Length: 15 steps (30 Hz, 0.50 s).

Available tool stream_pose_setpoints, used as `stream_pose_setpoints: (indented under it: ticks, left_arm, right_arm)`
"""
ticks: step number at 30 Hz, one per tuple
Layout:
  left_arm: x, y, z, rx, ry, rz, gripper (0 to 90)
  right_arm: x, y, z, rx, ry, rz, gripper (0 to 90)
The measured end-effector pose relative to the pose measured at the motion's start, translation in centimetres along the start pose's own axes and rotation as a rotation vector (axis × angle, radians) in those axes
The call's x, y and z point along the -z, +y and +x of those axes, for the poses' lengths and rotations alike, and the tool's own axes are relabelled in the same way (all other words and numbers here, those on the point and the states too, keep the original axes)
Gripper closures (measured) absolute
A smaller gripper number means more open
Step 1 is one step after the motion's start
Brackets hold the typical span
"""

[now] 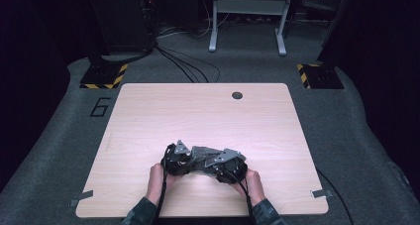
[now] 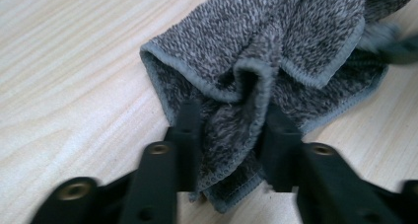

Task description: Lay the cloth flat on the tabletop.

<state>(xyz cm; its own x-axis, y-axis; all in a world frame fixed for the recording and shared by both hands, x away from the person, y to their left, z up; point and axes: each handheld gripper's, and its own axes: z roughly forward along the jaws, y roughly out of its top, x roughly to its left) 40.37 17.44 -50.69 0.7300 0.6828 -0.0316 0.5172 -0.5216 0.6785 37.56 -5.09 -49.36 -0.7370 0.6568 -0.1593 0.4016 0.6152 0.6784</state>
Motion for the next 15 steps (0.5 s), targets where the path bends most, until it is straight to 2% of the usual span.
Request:
stream_pose_setpoints:
  ticks: [1, 3, 5, 7, 8, 11, 12, 14, 15]
  left_arm:
    - [-0.1, -0.2, 0.1, 0.007, -0.008, 0.003, 74.6]
    - [-0.1, -0.3, 0.3, 0.016, -0.011, -0.002, 78.3]
    - [-0.1, -0.4, 0.4, 0.031, -0.015, -0.010, 80.1]
    - [0.0, -0.4, 0.6, 0.030, -0.013, -0.012, 80.8]
    - [0.0, -0.5, 0.5, 0.048, -0.016, -0.019, 80.9]
    - [0.1, -0.5, 0.6, 0.046, -0.015, -0.020, 81.0]
    - [0.1, -0.5, 0.7, 0.045, -0.020, -0.018, 80.3]
    - [0.2, -0.5, 0.6, 0.051, -0.022, -0.018, 75.1]
    - [0.2, -0.4, 0.7, 0.058, -0.024, -0.010, 69.6]
  right_arm:
    - [-0.1, -0.4, -0.5, -0.007, -0.017, 0.000, 70.5]
    - [0.3, -0.6, -0.8, -0.046, -0.026, 0.008, 77.9]
    - [0.7, -0.8, -1.3, -0.058, -0.035, 0.011, 82.9]
    - [1.2, -1.1, -1.9, -0.065, -0.048, 0.011, 85.1]
    - [1.4, -1.3, -2.4, -0.054, -0.060, 0.001, 86.0]
    - [1.9, -1.7, -3.1, -0.081, -0.079, -0.003, 87.4]
    - [2.4, -2.3, -3.8, -0.111, -0.094, -0.011, 87.0]
    - [2.9, -2.7, -4.3, -0.143, -0.098, -0.018, 85.3]
    - [3.2, -2.8, -4.5, -0.143, -0.104, -0.029, 82.4]
